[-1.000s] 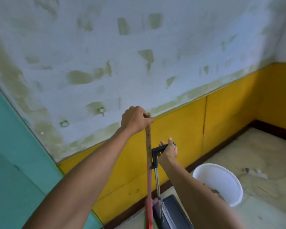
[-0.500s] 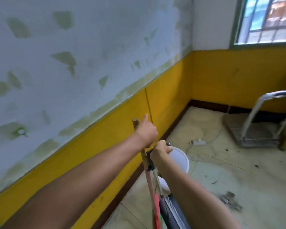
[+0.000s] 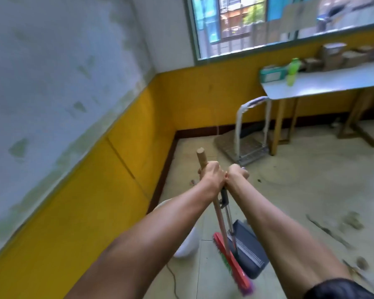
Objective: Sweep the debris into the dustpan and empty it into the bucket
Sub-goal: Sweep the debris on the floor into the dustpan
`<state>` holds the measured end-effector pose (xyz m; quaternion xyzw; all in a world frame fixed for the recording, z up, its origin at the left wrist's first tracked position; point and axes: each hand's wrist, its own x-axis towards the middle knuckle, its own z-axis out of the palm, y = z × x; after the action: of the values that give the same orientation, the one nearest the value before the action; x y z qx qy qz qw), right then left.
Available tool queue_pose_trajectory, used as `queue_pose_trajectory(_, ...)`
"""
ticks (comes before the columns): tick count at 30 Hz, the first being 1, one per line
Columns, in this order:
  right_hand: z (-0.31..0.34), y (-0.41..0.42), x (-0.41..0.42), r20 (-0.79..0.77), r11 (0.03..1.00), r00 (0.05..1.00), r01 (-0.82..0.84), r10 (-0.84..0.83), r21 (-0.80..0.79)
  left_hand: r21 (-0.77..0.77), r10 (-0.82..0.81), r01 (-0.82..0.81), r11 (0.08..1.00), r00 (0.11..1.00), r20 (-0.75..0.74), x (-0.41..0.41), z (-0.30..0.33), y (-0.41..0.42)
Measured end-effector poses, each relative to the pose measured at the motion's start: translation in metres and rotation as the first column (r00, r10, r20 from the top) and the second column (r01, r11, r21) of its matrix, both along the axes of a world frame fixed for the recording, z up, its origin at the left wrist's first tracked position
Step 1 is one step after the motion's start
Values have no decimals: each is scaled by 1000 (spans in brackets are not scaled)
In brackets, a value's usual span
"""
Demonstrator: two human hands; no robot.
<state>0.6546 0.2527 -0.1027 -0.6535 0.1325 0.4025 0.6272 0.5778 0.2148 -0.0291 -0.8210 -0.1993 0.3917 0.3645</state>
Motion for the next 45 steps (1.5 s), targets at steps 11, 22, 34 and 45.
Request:
queue_pose_trajectory(11, 4, -120, 101, 409, 977, 904, 183, -123, -110, -115, 3, 18, 993, 984, 177, 67, 9, 3)
queue_pose_trajectory(22, 3, -241, 92, 658, 834, 732, 466, -176, -296, -181, -297, 297, 938, 954, 29, 109, -30, -98)
queue_pose_trajectory(34, -53, -350, 120, 623, 679, 767, 540, -154, -497, -367, -407, 375, 851, 913, -10, 158, -133, -174)
queue_pose_trajectory(45, -94, -392, 182, 572, 611, 818, 482, -57, -628, -315, -564, 519, 795, 823, -68, 230, -201, -227)
